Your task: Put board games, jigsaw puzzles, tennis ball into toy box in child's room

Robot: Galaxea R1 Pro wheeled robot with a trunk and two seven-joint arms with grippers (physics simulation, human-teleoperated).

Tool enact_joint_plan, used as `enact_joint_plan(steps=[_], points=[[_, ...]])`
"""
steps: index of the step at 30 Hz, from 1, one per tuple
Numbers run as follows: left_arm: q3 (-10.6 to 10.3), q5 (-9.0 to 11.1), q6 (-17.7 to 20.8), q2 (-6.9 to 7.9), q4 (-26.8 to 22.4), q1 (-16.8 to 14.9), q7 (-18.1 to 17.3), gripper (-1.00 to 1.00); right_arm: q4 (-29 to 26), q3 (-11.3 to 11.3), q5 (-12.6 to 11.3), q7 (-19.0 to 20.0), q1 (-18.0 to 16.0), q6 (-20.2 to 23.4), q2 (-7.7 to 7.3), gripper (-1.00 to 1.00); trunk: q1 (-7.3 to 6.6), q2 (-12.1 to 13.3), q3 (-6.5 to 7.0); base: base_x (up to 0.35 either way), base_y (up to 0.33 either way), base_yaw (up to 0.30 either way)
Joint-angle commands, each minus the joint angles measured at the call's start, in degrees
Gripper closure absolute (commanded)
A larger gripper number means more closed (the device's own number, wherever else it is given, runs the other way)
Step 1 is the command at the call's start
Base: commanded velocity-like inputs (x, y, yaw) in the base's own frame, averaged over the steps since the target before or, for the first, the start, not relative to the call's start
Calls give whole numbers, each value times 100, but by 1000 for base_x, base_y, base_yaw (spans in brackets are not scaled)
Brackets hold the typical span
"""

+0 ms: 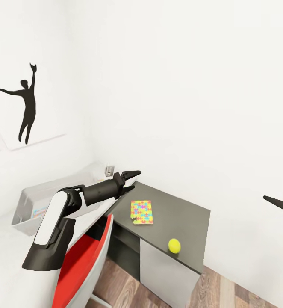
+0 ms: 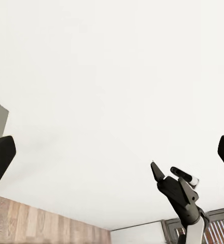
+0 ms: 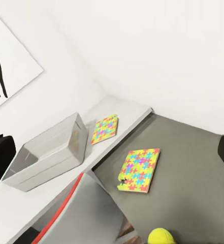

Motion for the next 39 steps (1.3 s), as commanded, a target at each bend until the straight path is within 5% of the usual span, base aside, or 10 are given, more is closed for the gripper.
enact_joint_plan(steps=[1, 39], points=[[3, 57, 10, -1, -5, -5, 60, -100, 1, -4, 16, 28, -8, 20, -1, -100, 4, -13, -13, 0, 0, -281], [7, 56, 32, 0, -58, -16, 39, -100, 1, 64, 52, 9, -19, 20, 9, -100, 4, -13, -13, 0, 0, -286]])
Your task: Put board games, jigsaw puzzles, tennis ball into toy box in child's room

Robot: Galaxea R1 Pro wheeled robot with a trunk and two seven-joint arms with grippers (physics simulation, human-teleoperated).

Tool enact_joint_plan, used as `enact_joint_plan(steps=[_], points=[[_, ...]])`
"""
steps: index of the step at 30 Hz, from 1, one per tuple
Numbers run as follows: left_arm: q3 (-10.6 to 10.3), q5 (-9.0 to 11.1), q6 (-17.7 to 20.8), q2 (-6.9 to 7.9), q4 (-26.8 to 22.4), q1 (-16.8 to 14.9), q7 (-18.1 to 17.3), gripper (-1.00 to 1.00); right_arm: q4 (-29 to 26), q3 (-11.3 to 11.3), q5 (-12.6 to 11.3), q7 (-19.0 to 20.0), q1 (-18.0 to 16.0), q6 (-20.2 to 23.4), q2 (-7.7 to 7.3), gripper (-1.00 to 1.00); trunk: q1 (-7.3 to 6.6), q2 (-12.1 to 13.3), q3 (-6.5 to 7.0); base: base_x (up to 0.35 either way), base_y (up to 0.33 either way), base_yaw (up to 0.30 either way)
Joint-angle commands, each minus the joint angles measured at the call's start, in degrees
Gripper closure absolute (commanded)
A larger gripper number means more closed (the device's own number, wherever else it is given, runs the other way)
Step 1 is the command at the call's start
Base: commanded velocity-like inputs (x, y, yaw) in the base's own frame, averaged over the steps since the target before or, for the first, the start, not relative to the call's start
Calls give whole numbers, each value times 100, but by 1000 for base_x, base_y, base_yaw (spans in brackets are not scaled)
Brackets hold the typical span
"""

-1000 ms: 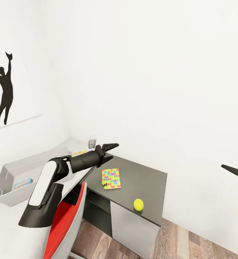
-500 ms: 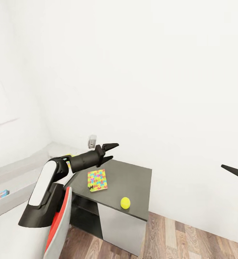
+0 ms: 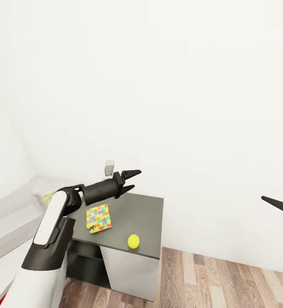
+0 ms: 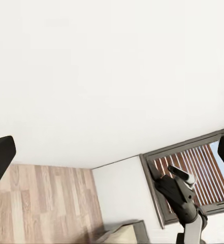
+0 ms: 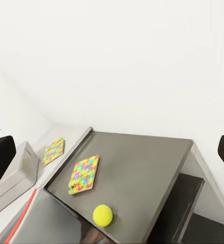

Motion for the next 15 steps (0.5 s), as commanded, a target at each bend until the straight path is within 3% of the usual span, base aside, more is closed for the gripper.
enact_joint_plan(steps=[1, 15], points=[[4, 57, 15, -5, -9, -10, 55, -100, 1, 1, 21, 23, -10, 20, 2, -100, 4, -13, -13, 0, 0, -287], [11, 65, 30, -16, -17, -37, 55, -100, 6, 6, 44, 8, -15, 20, 1, -100, 4, -13, -13, 0, 0, -287]])
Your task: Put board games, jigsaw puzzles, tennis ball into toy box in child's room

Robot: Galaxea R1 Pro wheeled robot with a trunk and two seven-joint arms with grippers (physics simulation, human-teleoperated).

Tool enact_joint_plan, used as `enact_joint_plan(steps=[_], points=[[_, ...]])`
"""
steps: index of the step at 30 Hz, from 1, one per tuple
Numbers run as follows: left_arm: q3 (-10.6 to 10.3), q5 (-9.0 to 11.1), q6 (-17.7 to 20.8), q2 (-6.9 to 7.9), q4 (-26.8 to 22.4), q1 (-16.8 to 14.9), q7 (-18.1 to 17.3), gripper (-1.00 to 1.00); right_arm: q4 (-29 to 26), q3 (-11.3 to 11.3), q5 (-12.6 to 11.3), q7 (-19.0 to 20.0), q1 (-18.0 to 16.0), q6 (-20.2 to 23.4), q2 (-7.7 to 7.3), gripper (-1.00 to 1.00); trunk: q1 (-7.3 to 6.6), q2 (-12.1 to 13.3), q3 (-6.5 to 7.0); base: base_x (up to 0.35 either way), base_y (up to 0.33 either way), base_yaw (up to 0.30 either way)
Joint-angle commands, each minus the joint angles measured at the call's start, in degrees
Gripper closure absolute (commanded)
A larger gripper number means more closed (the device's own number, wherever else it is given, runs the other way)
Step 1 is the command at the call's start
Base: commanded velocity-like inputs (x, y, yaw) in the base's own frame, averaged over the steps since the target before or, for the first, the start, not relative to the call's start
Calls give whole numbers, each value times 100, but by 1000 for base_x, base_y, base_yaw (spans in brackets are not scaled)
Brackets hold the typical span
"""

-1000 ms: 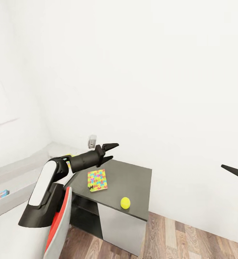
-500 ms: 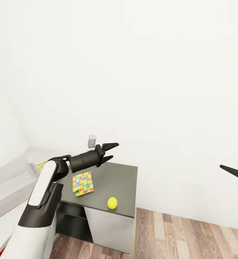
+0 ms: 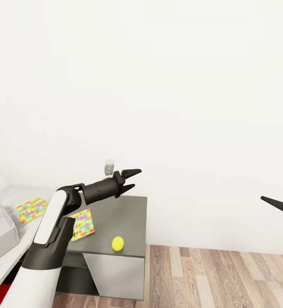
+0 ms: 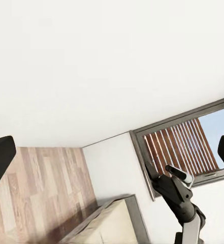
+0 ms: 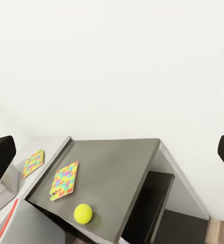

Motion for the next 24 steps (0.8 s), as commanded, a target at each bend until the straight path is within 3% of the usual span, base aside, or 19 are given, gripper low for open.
enact_joint_plan(steps=[1, 24], points=[[5, 58, 11, 0, -4, -9, 68, -100, 2, -1, 18, 26, -8, 20, 2, -100, 4, -13, -13, 0, 0, -287], [5, 60, 30, 44, 6, -32, 116, -100, 4, 35, 128, 17, -9, 20, 44, -100, 4, -13, -13, 0, 0, -287]])
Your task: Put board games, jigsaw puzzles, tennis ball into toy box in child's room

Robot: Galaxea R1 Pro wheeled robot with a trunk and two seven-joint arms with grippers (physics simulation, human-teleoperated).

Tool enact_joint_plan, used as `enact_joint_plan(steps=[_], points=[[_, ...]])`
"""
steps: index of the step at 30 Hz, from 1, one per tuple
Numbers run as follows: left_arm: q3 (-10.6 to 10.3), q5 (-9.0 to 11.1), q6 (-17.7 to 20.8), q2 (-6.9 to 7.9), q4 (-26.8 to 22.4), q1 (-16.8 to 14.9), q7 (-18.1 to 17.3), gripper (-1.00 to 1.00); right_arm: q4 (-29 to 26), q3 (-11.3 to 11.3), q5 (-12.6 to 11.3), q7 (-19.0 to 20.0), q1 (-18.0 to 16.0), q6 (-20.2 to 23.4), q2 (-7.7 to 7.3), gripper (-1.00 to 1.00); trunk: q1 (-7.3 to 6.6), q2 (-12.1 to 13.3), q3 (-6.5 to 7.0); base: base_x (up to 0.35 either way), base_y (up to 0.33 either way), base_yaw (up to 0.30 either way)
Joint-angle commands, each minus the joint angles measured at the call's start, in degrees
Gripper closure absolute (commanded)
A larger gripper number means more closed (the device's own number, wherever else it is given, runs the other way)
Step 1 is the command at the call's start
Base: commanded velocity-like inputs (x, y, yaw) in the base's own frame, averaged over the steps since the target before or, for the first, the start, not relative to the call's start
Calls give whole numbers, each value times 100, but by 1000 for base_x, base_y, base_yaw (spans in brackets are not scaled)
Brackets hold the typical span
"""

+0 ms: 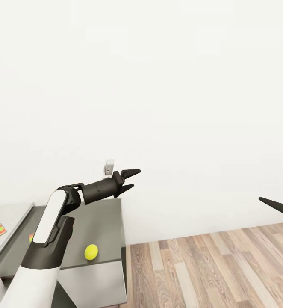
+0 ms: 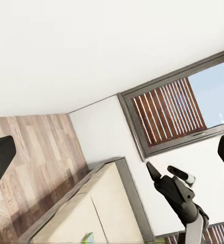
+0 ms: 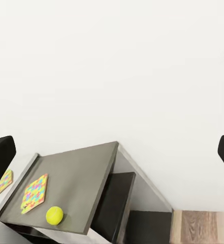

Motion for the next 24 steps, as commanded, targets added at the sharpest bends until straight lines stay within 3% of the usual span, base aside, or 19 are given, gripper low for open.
enact_joint_plan(steps=[1, 24], points=[[4, 57, 10, -2, -5, -5, 60, -100, 1, -3, 17, 28, -8, 20, -1, -100, 4, -13, -13, 0, 0, -287], [19, 56, 6, 7, 9, 21, 55, -100, 1, 4, 34, 28, -8, 20, 0, -100, 4, -13, -13, 0, 0, -287]])
